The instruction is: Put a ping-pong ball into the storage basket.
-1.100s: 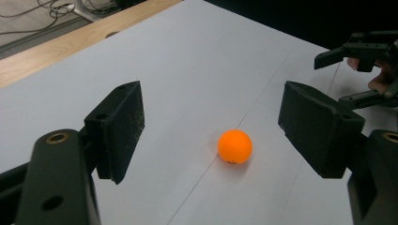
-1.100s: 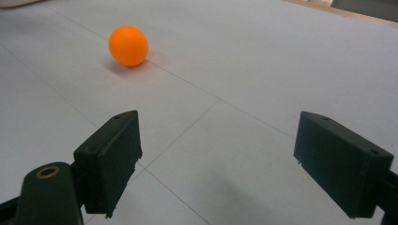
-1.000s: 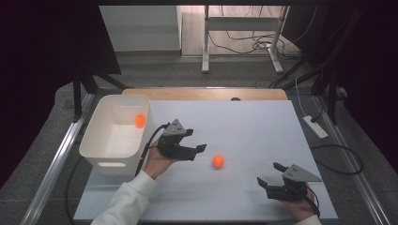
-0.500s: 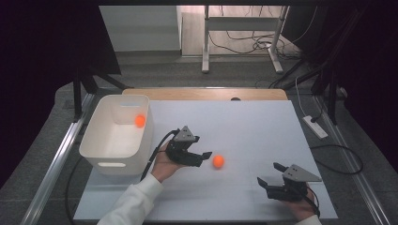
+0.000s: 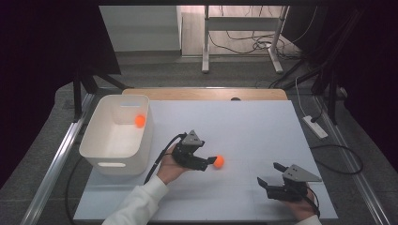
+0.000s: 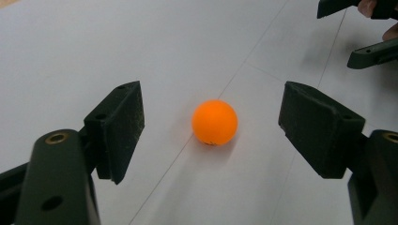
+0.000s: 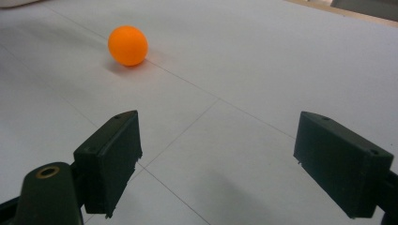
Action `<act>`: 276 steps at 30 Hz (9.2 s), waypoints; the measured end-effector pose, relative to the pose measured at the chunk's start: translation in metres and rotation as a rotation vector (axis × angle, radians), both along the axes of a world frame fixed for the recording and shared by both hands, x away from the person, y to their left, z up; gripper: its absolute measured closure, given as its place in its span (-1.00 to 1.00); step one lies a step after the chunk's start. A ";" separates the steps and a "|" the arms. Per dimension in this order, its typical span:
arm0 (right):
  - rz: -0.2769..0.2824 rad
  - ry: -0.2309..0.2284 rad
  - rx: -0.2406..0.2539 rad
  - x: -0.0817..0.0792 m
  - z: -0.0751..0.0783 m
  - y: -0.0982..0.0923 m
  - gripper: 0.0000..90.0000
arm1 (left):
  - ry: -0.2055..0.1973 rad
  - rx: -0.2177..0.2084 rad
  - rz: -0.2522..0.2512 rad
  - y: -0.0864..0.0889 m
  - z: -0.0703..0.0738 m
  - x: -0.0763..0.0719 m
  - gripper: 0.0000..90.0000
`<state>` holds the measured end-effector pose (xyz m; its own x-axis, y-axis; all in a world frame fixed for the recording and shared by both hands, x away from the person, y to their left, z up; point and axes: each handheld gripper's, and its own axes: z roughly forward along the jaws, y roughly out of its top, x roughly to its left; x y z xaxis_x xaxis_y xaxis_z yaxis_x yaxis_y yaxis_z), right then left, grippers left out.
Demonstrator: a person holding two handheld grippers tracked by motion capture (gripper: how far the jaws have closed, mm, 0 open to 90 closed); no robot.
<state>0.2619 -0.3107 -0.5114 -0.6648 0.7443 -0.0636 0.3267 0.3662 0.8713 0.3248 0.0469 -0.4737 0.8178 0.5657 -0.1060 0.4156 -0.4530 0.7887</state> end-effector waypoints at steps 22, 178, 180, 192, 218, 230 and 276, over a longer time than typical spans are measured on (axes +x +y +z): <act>-0.007 -0.001 0.001 -0.001 0.001 -0.002 -0.66 | 0.045 0.029 -0.015 -0.018 -0.012 0.008 -0.56; -0.013 -0.011 0.000 -0.002 0.001 -0.003 -0.66 | -0.082 -0.109 -0.030 0.001 0.047 -0.007 0.11; -0.014 -0.012 -0.001 -0.002 0.001 -0.004 -0.66 | -0.086 -0.113 -0.027 0.002 0.049 -0.007 0.11; -0.013 -0.010 0.000 -0.002 0.001 -0.003 -0.66 | -0.110 -0.123 -0.013 0.008 0.058 -0.009 0.11; -0.014 -0.013 -0.001 -0.002 0.001 -0.003 -0.66 | -0.163 -0.172 0.024 0.025 0.080 -0.011 0.11; -0.017 -0.017 0.001 -0.002 0.002 -0.004 -0.66 | -0.191 -0.176 0.048 0.035 0.092 -0.012 0.11; -0.022 -0.021 0.001 -0.002 0.002 -0.004 -0.66 | -0.250 -0.177 0.184 0.077 0.118 0.002 0.11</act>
<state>0.2596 -0.3143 -0.5093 -0.6468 0.7587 -0.0771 0.3159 0.3585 0.8784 0.3269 0.1243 -0.3553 0.7169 0.6967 -0.0251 0.2615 -0.2353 0.9361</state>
